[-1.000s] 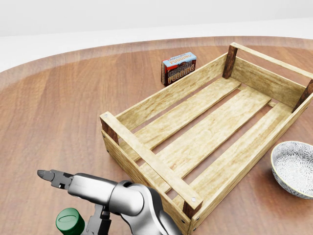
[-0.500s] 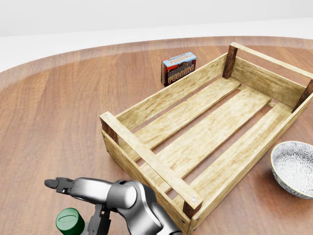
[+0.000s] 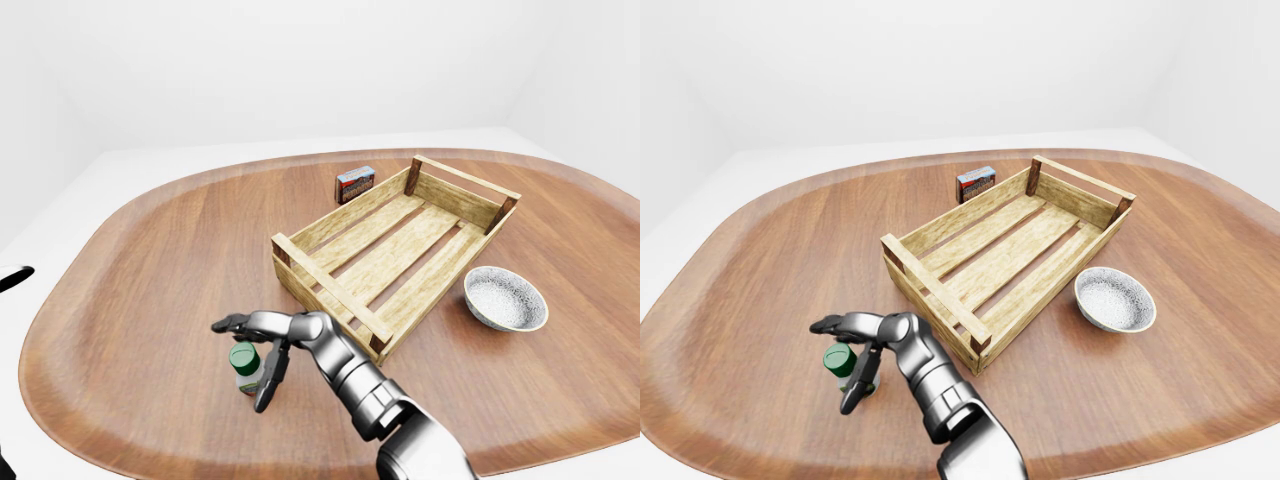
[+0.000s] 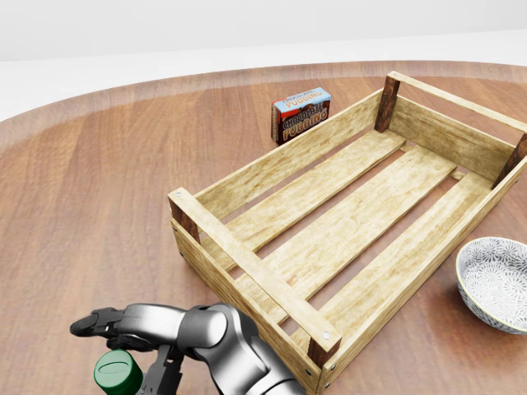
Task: Pick up the salad dressing and put it in the tray.
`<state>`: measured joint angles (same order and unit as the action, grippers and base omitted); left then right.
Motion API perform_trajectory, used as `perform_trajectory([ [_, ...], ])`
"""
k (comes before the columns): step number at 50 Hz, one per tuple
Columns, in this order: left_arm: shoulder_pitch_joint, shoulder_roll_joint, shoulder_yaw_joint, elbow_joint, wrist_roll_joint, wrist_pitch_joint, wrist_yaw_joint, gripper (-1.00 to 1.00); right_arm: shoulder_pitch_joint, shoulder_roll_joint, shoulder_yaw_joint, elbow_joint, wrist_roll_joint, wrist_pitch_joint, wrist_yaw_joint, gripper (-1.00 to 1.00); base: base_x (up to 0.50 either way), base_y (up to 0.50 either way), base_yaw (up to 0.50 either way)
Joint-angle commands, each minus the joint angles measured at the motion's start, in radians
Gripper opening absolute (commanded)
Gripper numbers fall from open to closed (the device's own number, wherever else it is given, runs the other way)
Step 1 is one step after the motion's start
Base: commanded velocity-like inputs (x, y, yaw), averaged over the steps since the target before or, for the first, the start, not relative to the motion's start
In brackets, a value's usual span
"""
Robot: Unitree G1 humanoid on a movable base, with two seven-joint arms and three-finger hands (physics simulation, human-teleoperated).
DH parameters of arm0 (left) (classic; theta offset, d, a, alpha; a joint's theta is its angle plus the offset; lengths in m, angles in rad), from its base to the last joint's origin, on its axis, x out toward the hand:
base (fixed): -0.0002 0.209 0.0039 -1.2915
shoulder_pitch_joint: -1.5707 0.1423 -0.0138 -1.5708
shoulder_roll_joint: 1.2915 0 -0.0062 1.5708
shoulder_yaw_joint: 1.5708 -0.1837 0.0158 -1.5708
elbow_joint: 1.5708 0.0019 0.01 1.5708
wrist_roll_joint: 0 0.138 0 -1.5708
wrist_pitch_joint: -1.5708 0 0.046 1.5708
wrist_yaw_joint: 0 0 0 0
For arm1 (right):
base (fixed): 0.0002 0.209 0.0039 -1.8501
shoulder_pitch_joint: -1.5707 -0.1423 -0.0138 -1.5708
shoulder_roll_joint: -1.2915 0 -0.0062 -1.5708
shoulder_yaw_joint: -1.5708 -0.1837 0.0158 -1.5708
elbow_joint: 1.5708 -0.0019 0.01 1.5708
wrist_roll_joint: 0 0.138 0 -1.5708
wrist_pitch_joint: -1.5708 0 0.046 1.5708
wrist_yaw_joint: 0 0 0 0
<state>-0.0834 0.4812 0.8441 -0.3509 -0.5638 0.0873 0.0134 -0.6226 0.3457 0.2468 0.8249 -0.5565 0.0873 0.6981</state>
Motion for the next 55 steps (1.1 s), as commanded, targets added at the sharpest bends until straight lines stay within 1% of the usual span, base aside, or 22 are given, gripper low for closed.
perform_trajectory([
  [1, 0.002, 0.003, 0.006, 0.004, -0.004, 0.000, -0.003, 1.00, -0.041, 0.003, -0.017, 0.076, 0.030, 0.000, 0.000, -0.87, 0.00, 0.00, 0.00],
  [2, 0.003, 0.005, 0.011, 0.005, -0.008, 0.000, -0.004, 1.00, -0.052, 0.003, -0.022, 0.091, 0.036, 0.000, 0.000, -1.00, 0.00, 0.00, 0.00],
  [3, 0.005, 0.008, 0.021, 0.010, -0.013, 0.000, -0.008, 1.00, -0.057, 0.003, -0.023, 0.096, 0.038, 0.000, 0.000, -1.00, 0.00, 0.00, 0.00],
  [10, 0.014, 0.012, 0.035, 0.025, -0.021, 0.000, -0.015, 1.00, -0.078, 0.001, -0.027, 0.089, 0.029, 0.000, 0.000, -1.00, 0.00, 0.00, 0.00],
  [14, 0.015, 0.007, 0.026, 0.030, -0.015, 0.000, -0.013, 1.00, -0.097, -0.026, -0.043, 0.070, 0.029, 0.000, 0.000, -1.00, 0.00, 0.00, 0.00],
  [19, 0.015, 0.007, 0.026, 0.021, -0.016, 0.000, -0.011, 1.00, -0.084, -0.048, -0.042, 0.010, 0.032, 0.000, 0.000, -1.00, 0.00, 0.00, 0.00],
  [24, 0.014, 0.005, 0.024, 0.025, -0.012, 0.000, -0.012, 1.00, -0.070, -0.060, -0.039, -0.004, 0.030, 0.000, 0.000, -1.00, 0.00, 0.00, 0.00],
  [28, 0.013, 0.003, 0.017, 0.026, -0.008, 0.000, -0.013, 1.00, -0.082, -0.066, -0.046, 0.007, 0.032, 0.000, 0.000, -1.00, 0.00, 0.00, 0.00],
  [33, 0.012, 0.003, 0.017, 0.027, -0.009, 0.000, -0.012, 1.00, -0.085, -0.061, -0.046, -0.024, 0.044, 0.000, 0.000, -1.00, 0.00, 0.00, 0.00],
  [38, 0.006, -0.004, -0.003, 0.047, 0.000, 0.000, -0.014, 1.00, -0.103, -0.042, -0.061, -0.068, 0.098, 0.000, 0.000, -1.00, 0.00, 0.00, 0.00],
  [43, 0.000, -0.004, -0.021, 0.070, 0.007, 0.000, -0.014, 1.00, -0.087, -0.039, -0.046, -0.137, 0.128, 0.000, 0.000, -1.00, 0.00, 0.00, 0.00],
  [45, -0.002, 0.001, -0.017, 0.061, -0.001, 0.000, -0.008, 1.00, -0.109, -0.041, -0.065, -0.134, 0.167, 0.000, 0.000, -1.00, 0.00, 0.00, 0.00],
  [49, 0.006, -0.008, -0.019, 0.066, 0.005, 0.000, -0.017, 1.00, -0.139, -0.046, -0.068, -0.129, 0.205, 0.000, 0.000, -1.00, 0.00, 0.00, 0.00],
  [55, 0.009, -0.010, -0.018, 0.049, 0.004, 0.000, -0.014, 1.00, -0.134, -0.039, -0.065, -0.169, 0.265, 0.000, 0.000, -1.00, 0.00, 0.00, 0.00],
])
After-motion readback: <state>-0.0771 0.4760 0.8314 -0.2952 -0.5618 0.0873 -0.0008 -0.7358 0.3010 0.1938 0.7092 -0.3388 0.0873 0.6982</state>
